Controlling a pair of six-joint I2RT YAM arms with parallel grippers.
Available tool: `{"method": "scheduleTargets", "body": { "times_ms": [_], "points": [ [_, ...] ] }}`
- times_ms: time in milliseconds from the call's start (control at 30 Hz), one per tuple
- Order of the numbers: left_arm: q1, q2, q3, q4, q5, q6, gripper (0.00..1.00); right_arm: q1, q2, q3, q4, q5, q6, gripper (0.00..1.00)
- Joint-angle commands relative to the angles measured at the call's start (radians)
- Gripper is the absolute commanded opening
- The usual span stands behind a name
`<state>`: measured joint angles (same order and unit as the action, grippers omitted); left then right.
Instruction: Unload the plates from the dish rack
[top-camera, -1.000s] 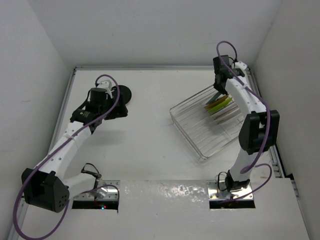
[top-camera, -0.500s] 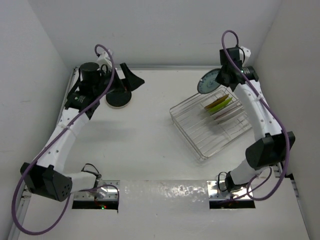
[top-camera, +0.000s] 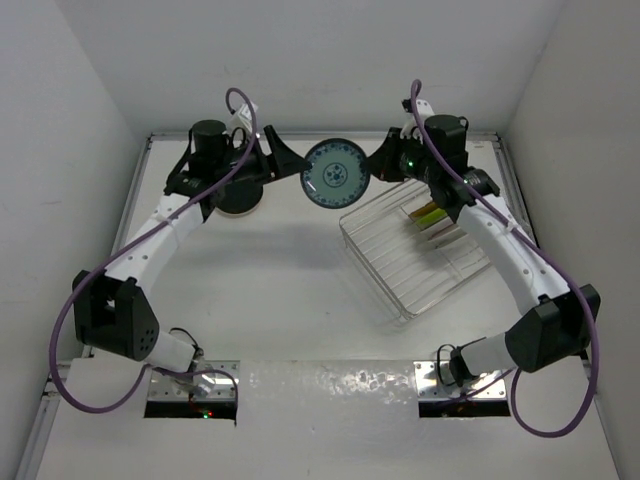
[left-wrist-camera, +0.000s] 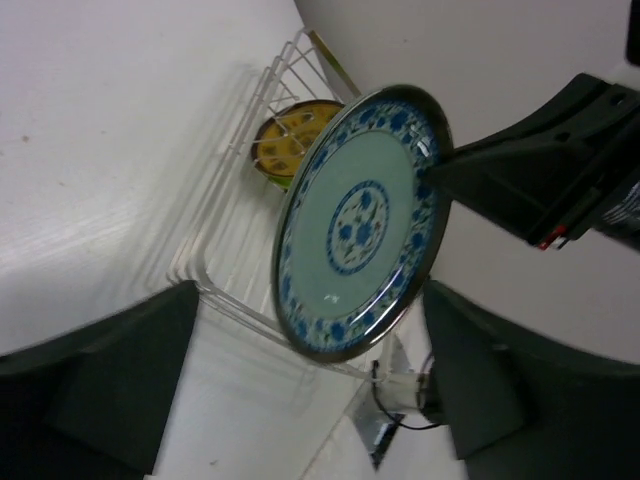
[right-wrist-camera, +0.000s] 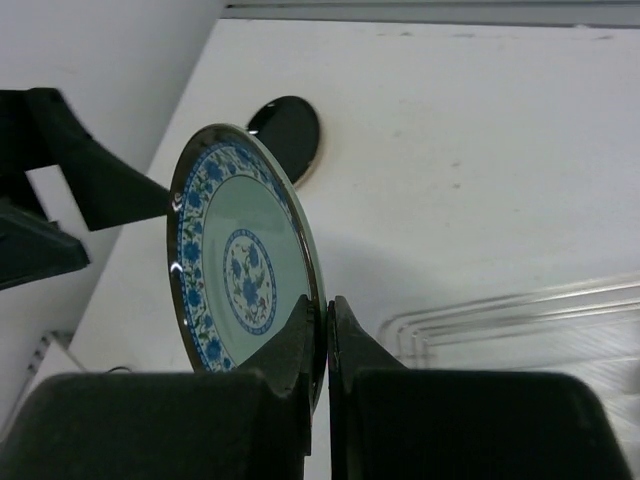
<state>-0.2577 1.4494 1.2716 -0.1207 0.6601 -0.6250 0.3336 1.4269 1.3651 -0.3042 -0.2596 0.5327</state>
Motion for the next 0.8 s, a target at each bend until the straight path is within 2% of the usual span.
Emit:
{"method": "scheduleTargets", "body": {
  "times_ms": [0, 67, 100, 200, 233, 267, 300, 333, 367, 433, 467, 500, 533, 567, 600, 700, 767],
  "points": [
    [-0.017, 0.017, 0.006, 0.096, 0.032, -0.027, 0.69, 0.025, -0.02, -0.032, 0.246, -0.145, 0.065, 0.0],
    [-0.017, 0.025, 0.006, 0.081, 0.007, -0.021, 0.46, 0.028, -0.022, -0.052, 0.269, -0.133, 0.084, 0.0],
    [-0.017, 0.031, 0.006, 0.07, -0.005, -0.01, 0.42, 0.028, -0.026, -0.06, 0.278, -0.124, 0.085, 0.0],
    [-0.015, 0.049, 0.006, 0.044, -0.031, 0.005, 0.4, 0.028, -0.025, -0.077, 0.298, -0.112, 0.102, 0.0],
    [-0.017, 0.055, 0.006, 0.043, -0.025, 0.007, 0.36, 0.028, -0.022, -0.077, 0.298, -0.115, 0.107, 0.0],
    [-0.017, 0.058, 0.006, 0.044, -0.025, 0.007, 0.24, 0.028, -0.017, -0.074, 0.298, -0.115, 0.116, 0.0],
    [-0.017, 0.063, 0.005, 0.047, -0.036, 0.005, 0.0, 0.028, -0.008, -0.072, 0.298, -0.113, 0.118, 0.0],
    [-0.017, 0.063, 0.005, 0.047, -0.048, 0.004, 0.0, 0.03, -0.005, -0.066, 0.298, -0.099, 0.116, 0.0],
    [-0.017, 0.057, 0.008, 0.043, -0.069, 0.005, 0.0, 0.028, -0.002, -0.061, 0.26, -0.078, 0.11, 0.2],
    [-0.008, 0.051, 0.024, -0.032, -0.238, 0.013, 0.0, 0.025, 0.0, -0.043, 0.138, -0.008, 0.084, 0.6],
    [-0.002, 0.051, 0.047, -0.069, -0.313, 0.013, 0.0, 0.025, -0.002, -0.029, 0.079, 0.128, 0.073, 0.79],
    [0.032, 0.055, 0.057, -0.144, -0.476, -0.001, 0.0, 0.025, -0.003, -0.014, 0.003, 0.223, 0.075, 0.83],
    [0.063, 0.058, 0.058, -0.161, -0.529, -0.016, 0.0, 0.025, 0.001, 0.029, -0.157, 0.32, 0.087, 0.85],
    [0.102, 0.075, 0.042, -0.165, -0.549, -0.059, 0.0, 0.021, 0.004, 0.046, -0.218, 0.473, 0.095, 0.87],
    [0.192, 0.089, 0.034, -0.149, -0.542, -0.083, 0.0, 0.019, 0.001, 0.051, -0.258, 0.511, 0.095, 0.87],
    [0.335, 0.187, 0.064, -0.146, -0.543, -0.12, 0.0, 0.012, -0.045, 0.016, -0.291, 0.543, 0.055, 0.88],
    [0.373, 0.289, 0.136, -0.169, -0.545, -0.114, 0.0, 0.01, -0.094, -0.023, -0.292, 0.556, 0.027, 0.89]
  ]
}}
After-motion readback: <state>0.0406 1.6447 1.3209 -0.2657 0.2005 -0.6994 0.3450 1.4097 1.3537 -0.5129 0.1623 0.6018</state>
